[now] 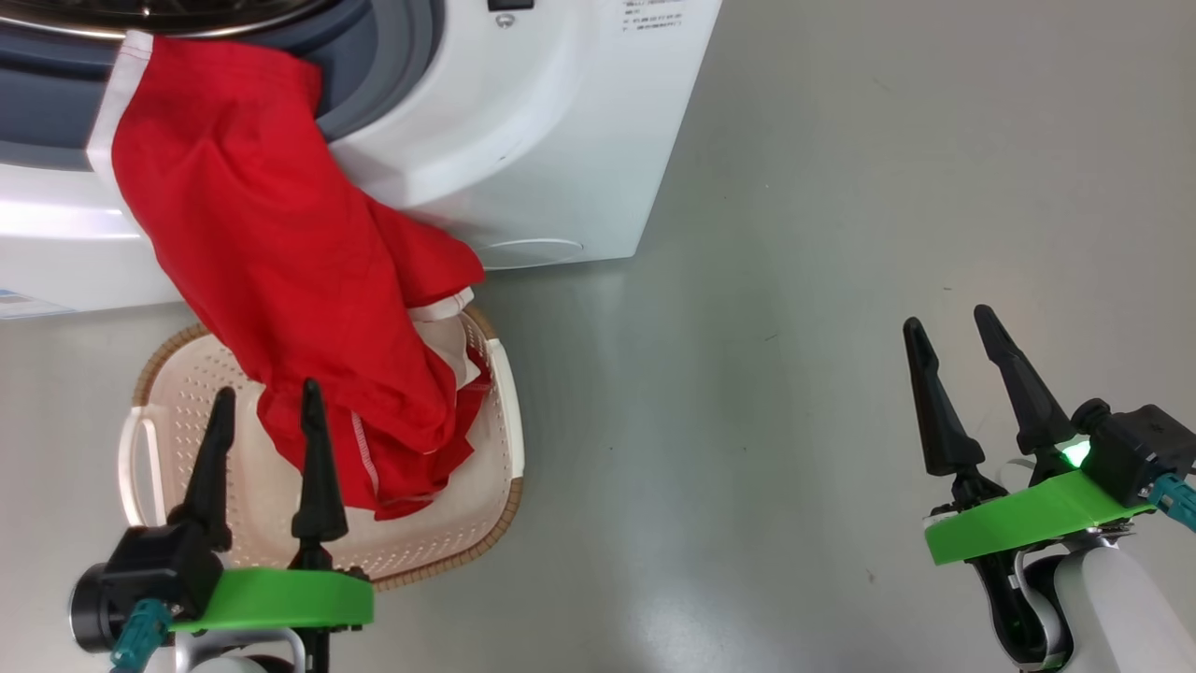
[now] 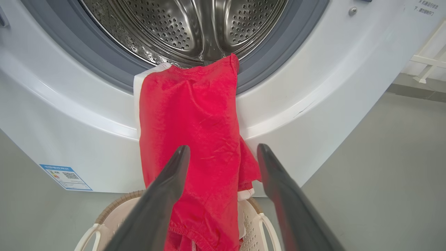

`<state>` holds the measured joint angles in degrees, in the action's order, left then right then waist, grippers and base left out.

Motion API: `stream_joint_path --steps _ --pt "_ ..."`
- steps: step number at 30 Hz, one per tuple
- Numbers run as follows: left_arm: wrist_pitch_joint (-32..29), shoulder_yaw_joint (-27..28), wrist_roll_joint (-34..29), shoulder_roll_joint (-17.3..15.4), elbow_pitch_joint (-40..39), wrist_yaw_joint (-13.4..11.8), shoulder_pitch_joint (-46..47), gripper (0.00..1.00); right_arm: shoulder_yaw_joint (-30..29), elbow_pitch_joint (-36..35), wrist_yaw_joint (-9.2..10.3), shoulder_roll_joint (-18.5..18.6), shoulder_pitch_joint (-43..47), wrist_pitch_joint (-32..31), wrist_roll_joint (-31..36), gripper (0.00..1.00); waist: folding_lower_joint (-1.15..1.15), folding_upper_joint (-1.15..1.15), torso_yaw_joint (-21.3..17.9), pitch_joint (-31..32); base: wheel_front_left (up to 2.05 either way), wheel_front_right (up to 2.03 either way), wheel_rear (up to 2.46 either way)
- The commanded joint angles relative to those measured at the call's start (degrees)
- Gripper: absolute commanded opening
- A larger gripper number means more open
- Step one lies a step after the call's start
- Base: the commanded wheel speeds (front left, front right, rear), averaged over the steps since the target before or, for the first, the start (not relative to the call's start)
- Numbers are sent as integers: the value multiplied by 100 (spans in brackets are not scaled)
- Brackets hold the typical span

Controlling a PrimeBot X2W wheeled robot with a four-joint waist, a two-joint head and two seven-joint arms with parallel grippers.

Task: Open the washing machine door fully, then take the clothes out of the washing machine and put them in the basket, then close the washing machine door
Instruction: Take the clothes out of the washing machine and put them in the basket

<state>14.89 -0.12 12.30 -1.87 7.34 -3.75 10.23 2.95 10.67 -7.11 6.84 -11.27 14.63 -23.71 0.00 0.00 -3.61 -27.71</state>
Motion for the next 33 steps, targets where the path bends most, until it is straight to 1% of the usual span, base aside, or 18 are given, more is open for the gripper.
stream_joint_path --steps 1,6,9,12,20,26,32,33 --pt "11 136 106 -100 -160 -55 -99 100 138 -121 -37 45 77 37 4 100 0 0 -13 -10 0 0 0" --pt "11 92 106 -100 -132 -28 23 100 148 -116 -37 36 61 37 -1 100 0 0 -38 -29 0 0 0" --pt "11 4 11 -100 112 51 231 100 135 -118 -37 30 66 37 -1 100 0 0 -25 -54 0 0 0" --pt "11 -64 -73 -100 494 101 618 100 131 -122 -37 27 64 37 -1 100 0 0 -2 -96 0 0 0" --pt "11 4 -294 -100 1657 148 1951 100 213 -146 -37 5 -37 37 -17 100 0 0 -90 -276 0 0 0" --pt "11 157 -389 -104 2620 101 2935 100 224 -163 -37 -28 -141 37 -35 100 0 0 -219 -462 0 0 0" --pt "11 302 -462 -212 3558 61 3658 100 213 -171 -37 -82 -212 37 -54 100 0 0 -369 -601 0 0 0" --pt "11 302 -462 -212 3558 61 3658 100 213 -171 -37 -82 -212 37 -54 100 0 0 -369 -601 0 0 0"
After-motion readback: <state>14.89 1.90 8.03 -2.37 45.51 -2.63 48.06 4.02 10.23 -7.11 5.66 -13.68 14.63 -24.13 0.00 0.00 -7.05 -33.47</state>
